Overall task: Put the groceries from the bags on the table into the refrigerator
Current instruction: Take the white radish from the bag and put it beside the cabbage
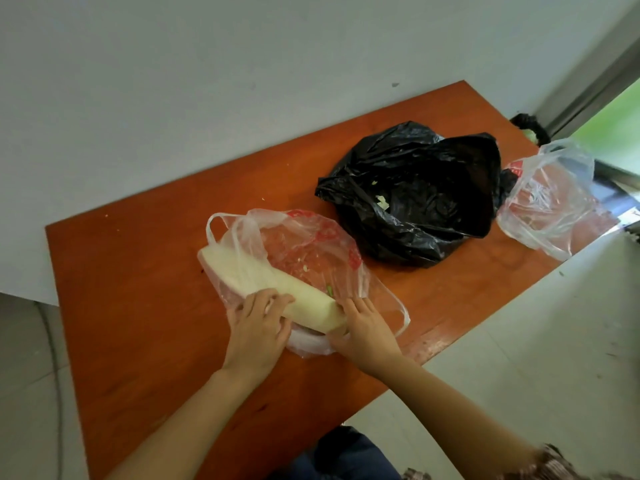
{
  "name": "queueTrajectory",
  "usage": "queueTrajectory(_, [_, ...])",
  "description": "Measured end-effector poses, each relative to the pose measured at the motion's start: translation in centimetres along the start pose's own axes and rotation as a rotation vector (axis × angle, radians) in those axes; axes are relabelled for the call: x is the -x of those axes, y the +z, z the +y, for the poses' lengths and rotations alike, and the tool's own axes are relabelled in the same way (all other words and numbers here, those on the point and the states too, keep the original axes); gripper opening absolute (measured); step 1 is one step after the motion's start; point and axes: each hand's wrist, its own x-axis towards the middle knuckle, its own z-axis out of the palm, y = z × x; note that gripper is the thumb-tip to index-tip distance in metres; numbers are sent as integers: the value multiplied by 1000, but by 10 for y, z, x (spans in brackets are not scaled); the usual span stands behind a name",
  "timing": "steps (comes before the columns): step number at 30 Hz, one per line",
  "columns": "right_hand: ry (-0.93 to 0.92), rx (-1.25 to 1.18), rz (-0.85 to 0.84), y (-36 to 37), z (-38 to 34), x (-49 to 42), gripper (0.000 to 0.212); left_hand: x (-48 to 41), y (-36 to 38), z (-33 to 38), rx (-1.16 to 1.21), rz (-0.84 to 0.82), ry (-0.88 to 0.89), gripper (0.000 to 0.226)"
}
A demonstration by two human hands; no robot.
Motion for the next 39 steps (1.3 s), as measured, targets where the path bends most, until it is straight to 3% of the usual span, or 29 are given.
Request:
queueTrajectory(3, [71,26,-35,4,-5,-13,65,-26,-2,3,-56,-315,97,63])
queueTrajectory(5, [99,7,-69,4,-4,-17,72,-40,-1,1,-121,-422,151,71])
queueTrajectory(11, [46,112,-104,-17,-5,-29,72,-72,-1,-5,-251,-393,363,75])
queueTrajectory(15, [-40,31,-24,-63,-14,-38,64,-94,-17,-15,-152,-262,403,77])
queueTrajectory(22, [-108,-529,176,-142,-61,-69,66,-122,-80,-14,275,-64,79,78])
queueTrajectory(25, [-176,-661,205,-161,-84,-80,64,-127,-97,-12,427,34,-6,76])
queueTrajectory(34, [-224,-818,250,-217,-107,-89,51,-150,-135,16,829,168,-214,81])
queueTrajectory(36, [-174,-745,261,-213,-94,-80,49,-155,-143,23,877,223,-250,83])
queueTrajectory(39, [-118,-546,214,-198,-76,-63,47,-164,-156,38,986,291,-321,60])
